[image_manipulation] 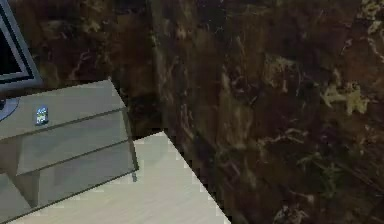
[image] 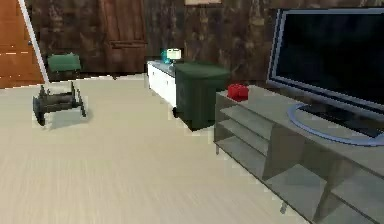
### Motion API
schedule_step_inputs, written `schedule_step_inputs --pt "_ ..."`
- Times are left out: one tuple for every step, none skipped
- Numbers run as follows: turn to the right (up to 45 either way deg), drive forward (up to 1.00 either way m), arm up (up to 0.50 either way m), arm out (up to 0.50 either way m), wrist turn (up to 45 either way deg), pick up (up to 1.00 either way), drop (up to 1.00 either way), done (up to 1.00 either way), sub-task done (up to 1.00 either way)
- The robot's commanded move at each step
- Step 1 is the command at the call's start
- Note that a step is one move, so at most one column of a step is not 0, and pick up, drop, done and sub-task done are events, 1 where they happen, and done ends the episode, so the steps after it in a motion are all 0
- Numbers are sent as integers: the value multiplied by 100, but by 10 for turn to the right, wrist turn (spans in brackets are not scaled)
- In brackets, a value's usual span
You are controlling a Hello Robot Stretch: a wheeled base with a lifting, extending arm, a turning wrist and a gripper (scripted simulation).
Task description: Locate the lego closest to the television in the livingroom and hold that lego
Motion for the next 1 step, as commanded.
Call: schedule_step_inputs --pt "450 0 0 0 0 0 0 0 0"
